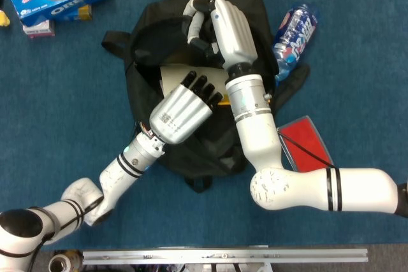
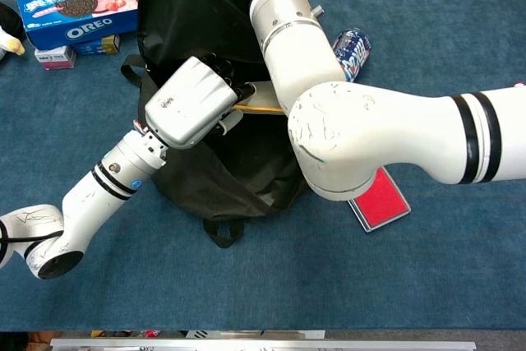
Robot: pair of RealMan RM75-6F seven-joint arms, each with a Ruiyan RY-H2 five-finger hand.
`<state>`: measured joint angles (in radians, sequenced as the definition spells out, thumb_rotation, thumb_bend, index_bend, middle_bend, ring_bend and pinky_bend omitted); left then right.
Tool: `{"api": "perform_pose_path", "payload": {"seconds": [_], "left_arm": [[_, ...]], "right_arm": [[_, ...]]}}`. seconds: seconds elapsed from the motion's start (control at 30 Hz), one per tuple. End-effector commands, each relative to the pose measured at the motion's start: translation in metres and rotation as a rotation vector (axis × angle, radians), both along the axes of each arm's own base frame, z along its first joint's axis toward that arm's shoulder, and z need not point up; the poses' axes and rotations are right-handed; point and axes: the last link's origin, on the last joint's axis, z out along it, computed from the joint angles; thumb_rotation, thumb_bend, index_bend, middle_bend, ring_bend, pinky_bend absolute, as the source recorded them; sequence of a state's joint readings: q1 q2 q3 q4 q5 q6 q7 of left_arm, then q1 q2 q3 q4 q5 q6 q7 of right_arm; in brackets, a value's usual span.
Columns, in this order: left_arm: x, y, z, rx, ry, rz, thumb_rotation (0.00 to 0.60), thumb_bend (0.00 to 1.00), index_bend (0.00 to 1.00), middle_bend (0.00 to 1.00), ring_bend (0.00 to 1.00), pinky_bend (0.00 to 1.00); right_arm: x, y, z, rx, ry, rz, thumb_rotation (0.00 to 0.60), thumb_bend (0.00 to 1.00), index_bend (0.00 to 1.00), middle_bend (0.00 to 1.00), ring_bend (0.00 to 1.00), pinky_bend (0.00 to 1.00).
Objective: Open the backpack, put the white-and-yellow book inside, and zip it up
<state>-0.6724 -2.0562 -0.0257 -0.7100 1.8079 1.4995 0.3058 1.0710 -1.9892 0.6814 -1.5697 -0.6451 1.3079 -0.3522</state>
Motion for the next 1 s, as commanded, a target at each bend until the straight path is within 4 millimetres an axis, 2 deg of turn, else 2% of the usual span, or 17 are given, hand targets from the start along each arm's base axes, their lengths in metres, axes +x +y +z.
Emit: {"api": "perform_pose_path", "payload": {"seconds": [0.03,0.33,0.57,0.8,1.0], "left_arm": [[-0.002,0.000,0.000,0.002,0.038,-0.064,0.600,0.36,0.75,0.63,0.47,0.48],[0.002,0.012,0.000,0.066,0.007,0.022,0.600,0.34,0.75,0.63,0.47,0.48],[-0.007,0.019,0.000,0.116,0.030,0.115,0.600,0.34,0.75,0.63,0.47,0.48],[-0.015,0.014,-0.006,0.107,0.064,0.172,0.600,0.34,0.75,0.63,0.47,0.48],[-0.006,0.010,-0.010,0.105,0.040,0.171,0.600,0.34,0.75,0.63,0.47,0.48]], "right_arm": [[0.000,0.000,0.000,0.001,0.000,0.000,0.600,0.83,0.83,0.73,0.63,0.82],[-0.001,0.000,-0.001,0.001,0.006,-0.001,0.600,0.83,0.83,0.73,0.63,0.82],[-0.001,0.000,-0.002,0.003,0.006,0.000,0.600,0.82,0.83,0.73,0.63,0.82],[0.000,0.000,-0.003,0.002,0.005,-0.001,0.600,0.82,0.83,0.73,0.63,0.82],[0.000,0.001,-0.003,0.003,0.006,0.000,0.600,0.82,0.83,0.73,0.63,0.82]]}}
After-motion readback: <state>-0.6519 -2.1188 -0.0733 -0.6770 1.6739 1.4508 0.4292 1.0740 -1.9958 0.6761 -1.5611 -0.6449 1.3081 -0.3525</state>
